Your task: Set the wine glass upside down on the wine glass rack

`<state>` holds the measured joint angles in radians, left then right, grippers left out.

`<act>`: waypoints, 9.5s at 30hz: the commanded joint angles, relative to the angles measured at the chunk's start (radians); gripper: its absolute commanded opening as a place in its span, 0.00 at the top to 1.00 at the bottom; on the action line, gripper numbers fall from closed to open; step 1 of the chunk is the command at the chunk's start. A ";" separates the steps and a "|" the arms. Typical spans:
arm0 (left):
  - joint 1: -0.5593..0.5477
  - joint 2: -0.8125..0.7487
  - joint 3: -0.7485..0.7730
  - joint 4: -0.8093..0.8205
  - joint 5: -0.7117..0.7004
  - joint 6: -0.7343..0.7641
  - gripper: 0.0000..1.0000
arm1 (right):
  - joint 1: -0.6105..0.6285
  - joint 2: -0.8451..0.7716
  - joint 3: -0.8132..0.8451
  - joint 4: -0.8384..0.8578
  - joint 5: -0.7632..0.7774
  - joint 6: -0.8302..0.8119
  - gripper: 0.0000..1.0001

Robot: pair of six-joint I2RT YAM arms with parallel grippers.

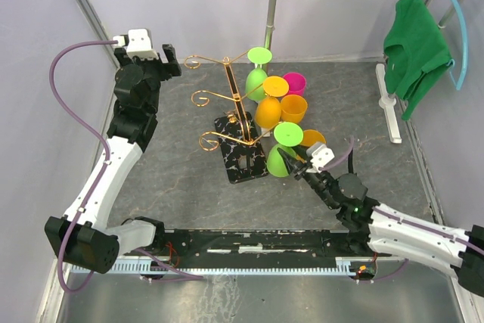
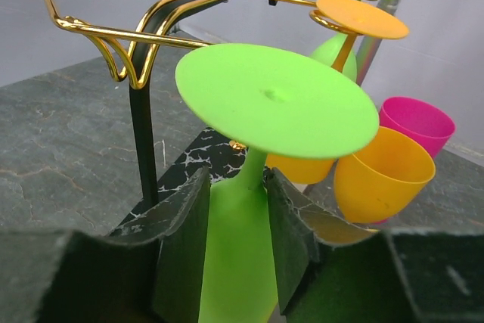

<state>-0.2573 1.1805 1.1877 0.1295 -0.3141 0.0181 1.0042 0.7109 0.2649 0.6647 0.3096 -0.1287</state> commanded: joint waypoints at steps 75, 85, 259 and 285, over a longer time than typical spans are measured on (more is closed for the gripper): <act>0.002 0.092 0.066 0.053 0.064 -0.011 0.07 | -0.739 1.177 1.476 -1.126 -0.226 0.337 0.50; 0.003 0.118 0.100 0.015 0.065 -0.017 0.07 | -0.740 1.199 1.429 -1.153 -0.229 0.345 0.62; 0.202 -0.092 0.052 -0.046 0.020 -0.107 0.97 | -0.301 0.612 1.002 -0.329 -0.205 -0.224 0.19; 0.201 0.070 -0.413 0.624 0.672 -0.108 0.97 | -0.332 0.524 0.915 -0.399 -0.184 -0.233 0.18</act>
<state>-0.0566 1.2404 0.8280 0.5278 0.2695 -0.1287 0.6777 1.2591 1.1770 0.2436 0.1154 -0.3466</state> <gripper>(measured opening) 0.204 0.823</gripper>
